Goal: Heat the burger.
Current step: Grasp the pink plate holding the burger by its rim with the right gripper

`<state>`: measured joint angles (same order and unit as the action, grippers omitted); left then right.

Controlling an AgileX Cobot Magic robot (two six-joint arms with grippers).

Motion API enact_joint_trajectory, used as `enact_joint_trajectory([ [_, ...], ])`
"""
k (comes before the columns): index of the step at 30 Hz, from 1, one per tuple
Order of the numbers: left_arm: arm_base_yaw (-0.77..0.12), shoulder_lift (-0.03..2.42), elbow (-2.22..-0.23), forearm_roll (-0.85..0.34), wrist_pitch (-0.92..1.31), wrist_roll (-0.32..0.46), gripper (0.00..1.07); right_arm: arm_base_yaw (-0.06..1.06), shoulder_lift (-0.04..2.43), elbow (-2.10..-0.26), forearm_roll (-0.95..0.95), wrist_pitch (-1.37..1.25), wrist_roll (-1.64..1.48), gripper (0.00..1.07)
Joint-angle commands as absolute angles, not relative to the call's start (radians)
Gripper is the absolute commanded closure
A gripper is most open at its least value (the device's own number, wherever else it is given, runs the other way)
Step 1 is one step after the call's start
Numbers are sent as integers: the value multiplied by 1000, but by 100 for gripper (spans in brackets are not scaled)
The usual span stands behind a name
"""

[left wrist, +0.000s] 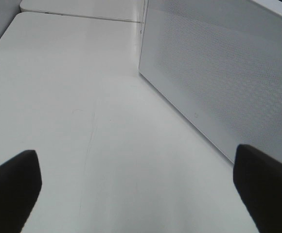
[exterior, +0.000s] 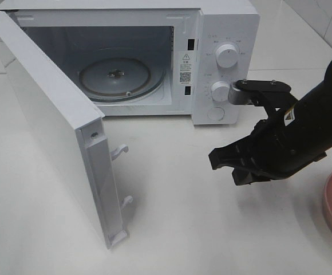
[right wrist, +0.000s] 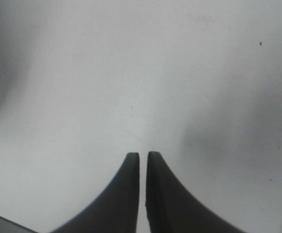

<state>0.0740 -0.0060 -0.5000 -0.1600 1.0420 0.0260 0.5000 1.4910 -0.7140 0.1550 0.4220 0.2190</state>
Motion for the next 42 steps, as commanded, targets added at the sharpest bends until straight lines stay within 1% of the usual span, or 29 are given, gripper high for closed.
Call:
enact_joint_trajectory([
  [1,76,-25,-497,-158,1032,22,6,493,1443,-728,97,511,208,95],
  [2,76,-25,-497,-158,1032,22,6,493,1443,-728,97,511,208,95],
  [4,76,-25,-497,-158,1032,22,6,493,1413,-728,70,551,208,86],
  [5,76,-25,-497,-158,1032,22,6,493,1413,-728,70,551,208,86],
  [6,76,-25,-497,-158,1032,22,6,493,1398,-728,51,571,208,75],
  [7,76,-25,-497,-158,1032,22,6,493,1391,-728,39,582,208,68],
  [8,76,-25,-497,-158,1032,22,6,493,1391,-728,39,582,208,68],
  [9,76,-25,-497,-158,1032,22,6,493,1377,-728,13,600,208,53],
  [10,76,-25,-497,-158,1032,22,6,493,1374,-728,0,610,208,46],
  [11,76,-25,-497,-158,1032,22,6,493,1374,-728,0,610,208,46],
  [12,76,-25,-497,-158,1032,22,6,493,1366,-728,-19,627,210,30],
  [13,76,-25,-497,-158,1032,22,6,493,1363,-728,-26,638,213,22],
  [14,76,-25,-497,-158,1032,22,6,493,1363,-728,-26,638,213,22],
  [15,76,-25,-497,-158,1032,22,6,479,1363,-728,-30,668,220,12],
  [16,76,-25,-497,-158,1032,22,6,479,1363,-728,-30,668,220,12],
  [17,76,-25,-497,-158,1032,22,6,462,1363,-728,-29,685,226,10],
  [18,76,-25,-497,-158,1032,22,6,431,1363,-728,-35,715,236,9],
  [19,76,-25,-497,-158,1032,22,6,431,1363,-728,-35,715,236,9],
  [20,76,-25,-497,-158,1032,22,6,397,1363,-728,-52,746,236,10],
  [22,76,-25,-497,-158,1032,22,6,385,1363,-728,-58,756,236,10],
  [26,76,-25,-497,-158,1032,22,6,318,1363,-728,-84,797,253,12],
  [32,76,-25,-497,-158,1032,22,6,267,1363,-726,-107,796,254,14],
  [33,76,-25,-497,-158,1032,22,6,240,1367,-723,-107,791,254,14],
  [35,76,-25,-497,-158,1032,22,6,220,1377,-723,-107,791,254,14],
  [42,76,-25,-497,-158,1032,22,6,170,1433,-723,-107,752,253,16],
])
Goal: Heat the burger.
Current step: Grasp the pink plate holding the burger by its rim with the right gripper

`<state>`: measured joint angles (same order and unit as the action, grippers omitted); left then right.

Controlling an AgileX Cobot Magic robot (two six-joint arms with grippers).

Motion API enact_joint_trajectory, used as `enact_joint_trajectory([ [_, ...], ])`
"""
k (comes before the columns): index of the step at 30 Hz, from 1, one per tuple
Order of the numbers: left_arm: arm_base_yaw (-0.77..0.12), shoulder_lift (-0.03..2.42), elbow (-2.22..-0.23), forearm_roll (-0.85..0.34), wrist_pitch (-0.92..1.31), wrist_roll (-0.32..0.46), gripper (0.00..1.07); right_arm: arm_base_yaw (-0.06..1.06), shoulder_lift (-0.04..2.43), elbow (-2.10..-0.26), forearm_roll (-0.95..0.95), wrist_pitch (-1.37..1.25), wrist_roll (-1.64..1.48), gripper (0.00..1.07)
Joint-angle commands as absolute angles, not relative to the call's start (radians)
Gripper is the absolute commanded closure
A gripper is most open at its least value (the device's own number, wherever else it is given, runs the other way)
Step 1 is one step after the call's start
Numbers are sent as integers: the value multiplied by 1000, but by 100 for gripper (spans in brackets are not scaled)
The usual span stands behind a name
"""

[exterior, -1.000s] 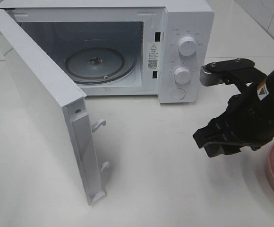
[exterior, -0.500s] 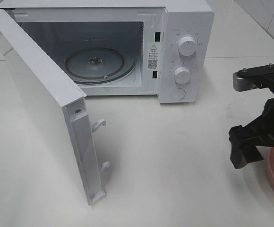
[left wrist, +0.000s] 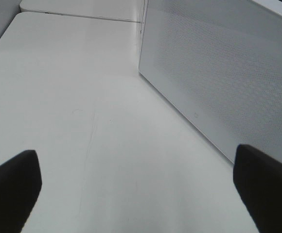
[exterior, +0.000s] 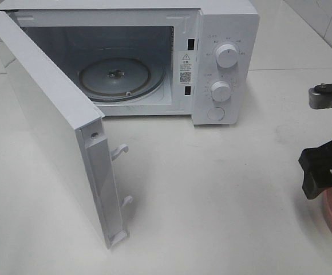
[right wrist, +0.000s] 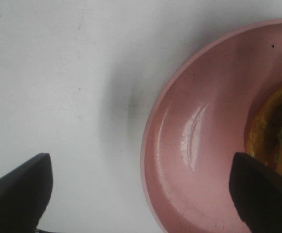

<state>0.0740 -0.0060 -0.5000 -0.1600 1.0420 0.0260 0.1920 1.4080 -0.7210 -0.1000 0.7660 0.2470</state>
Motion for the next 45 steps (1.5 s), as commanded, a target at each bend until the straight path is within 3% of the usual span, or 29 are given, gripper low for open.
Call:
enact_joint_trajectory([
  [1,76,-25,-497,-158,1032,22,6,170,1433,-723,-107,752,253,16],
  [34,76,-25,-497,-158,1032,22,6,155,1782,-723,-159,554,329,25],
  [41,76,-25,-497,-158,1032,22,6,155,1787,-723,-159,557,331,38],
  [43,76,-25,-497,-158,1032,22,6,155,1787,-723,-159,563,340,44],
  [44,76,-25,-497,-158,1032,22,6,155,1787,-723,-159,574,345,53],
  [45,76,-25,-497,-158,1032,22,6,155,1787,-723,-159,574,345,53],
])
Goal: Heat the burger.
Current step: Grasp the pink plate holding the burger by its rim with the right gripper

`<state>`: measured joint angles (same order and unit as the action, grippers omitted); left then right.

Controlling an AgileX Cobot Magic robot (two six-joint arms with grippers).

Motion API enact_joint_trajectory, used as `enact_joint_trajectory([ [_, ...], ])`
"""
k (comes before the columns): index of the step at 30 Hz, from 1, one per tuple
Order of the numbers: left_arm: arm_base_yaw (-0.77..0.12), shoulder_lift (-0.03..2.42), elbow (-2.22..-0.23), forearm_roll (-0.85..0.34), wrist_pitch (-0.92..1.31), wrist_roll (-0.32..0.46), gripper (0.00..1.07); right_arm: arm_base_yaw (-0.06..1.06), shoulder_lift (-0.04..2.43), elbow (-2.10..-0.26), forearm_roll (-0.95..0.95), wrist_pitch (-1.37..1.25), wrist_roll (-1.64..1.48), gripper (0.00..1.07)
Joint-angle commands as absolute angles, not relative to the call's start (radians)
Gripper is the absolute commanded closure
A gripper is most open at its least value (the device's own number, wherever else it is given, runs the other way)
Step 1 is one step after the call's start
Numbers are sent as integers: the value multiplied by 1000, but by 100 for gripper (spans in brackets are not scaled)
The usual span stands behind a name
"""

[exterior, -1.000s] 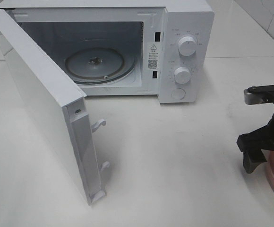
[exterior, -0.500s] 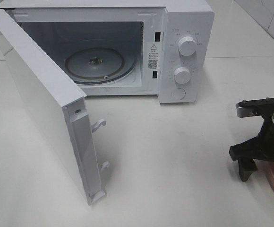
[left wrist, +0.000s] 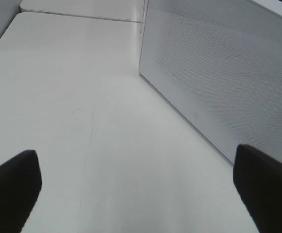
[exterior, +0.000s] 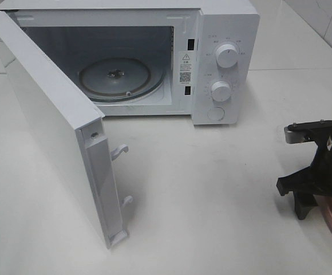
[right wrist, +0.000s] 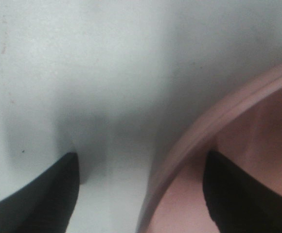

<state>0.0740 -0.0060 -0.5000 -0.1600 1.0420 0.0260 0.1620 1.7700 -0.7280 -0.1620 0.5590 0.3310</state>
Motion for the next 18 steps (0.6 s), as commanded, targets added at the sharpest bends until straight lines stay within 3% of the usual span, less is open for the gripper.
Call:
enact_joint_trajectory([
  [1,76,-25,-497,-158,1032,22,6,155,1787,-723,-159,580,348,58],
  [2,76,-25,-497,-158,1032,22,6,155,1788,-723,-159,585,351,68],
  [3,76,-25,-497,-158,1032,22,6,155,1788,-723,-159,585,351,68],
  [4,76,-25,-497,-158,1032,22,6,155,1788,-723,-159,585,351,80],
  [6,76,-25,-497,-158,1032,22,6,155,1788,-723,-159,585,351,85],
  [7,76,-25,-497,-158,1032,22,6,155,1788,-723,-159,585,351,97],
  [8,76,-25,-497,-158,1032,22,6,155,1788,-723,-159,585,351,97],
  [9,76,-25,-497,-158,1032,22,6,155,1786,-723,-159,595,351,107],
  [18,76,-25,-497,-158,1032,22,6,158,1780,-723,-164,614,351,107],
])
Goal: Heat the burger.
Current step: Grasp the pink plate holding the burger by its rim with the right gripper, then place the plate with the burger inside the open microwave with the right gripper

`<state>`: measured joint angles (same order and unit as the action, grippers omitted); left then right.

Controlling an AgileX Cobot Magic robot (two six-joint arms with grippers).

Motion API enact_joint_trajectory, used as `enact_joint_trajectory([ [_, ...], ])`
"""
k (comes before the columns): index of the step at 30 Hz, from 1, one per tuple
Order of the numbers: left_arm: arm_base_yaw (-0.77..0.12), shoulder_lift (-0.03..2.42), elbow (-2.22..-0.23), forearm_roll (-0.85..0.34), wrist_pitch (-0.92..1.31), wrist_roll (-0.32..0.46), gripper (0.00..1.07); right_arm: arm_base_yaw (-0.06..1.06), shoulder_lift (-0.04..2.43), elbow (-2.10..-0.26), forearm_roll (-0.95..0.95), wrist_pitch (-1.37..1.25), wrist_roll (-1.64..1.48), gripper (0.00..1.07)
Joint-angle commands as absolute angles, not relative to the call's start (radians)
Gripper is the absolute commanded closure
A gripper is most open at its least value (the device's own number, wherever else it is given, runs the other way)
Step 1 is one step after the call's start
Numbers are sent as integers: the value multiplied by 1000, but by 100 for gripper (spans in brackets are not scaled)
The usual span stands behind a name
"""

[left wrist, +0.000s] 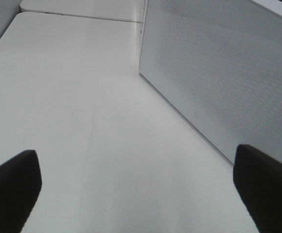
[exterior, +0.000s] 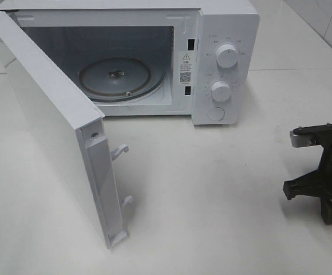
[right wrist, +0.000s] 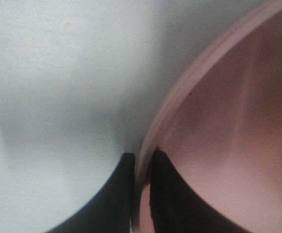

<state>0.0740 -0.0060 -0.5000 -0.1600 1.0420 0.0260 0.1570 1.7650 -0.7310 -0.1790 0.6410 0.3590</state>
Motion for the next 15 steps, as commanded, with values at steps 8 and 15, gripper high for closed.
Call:
enact_joint_trajectory([
  [8,76,-25,-497,-158,1032,22,6,167,1735,-723,-239,647,418,107],
  [15,76,-25,-497,-158,1032,22,6,251,1723,-723,-340,695,505,107],
])
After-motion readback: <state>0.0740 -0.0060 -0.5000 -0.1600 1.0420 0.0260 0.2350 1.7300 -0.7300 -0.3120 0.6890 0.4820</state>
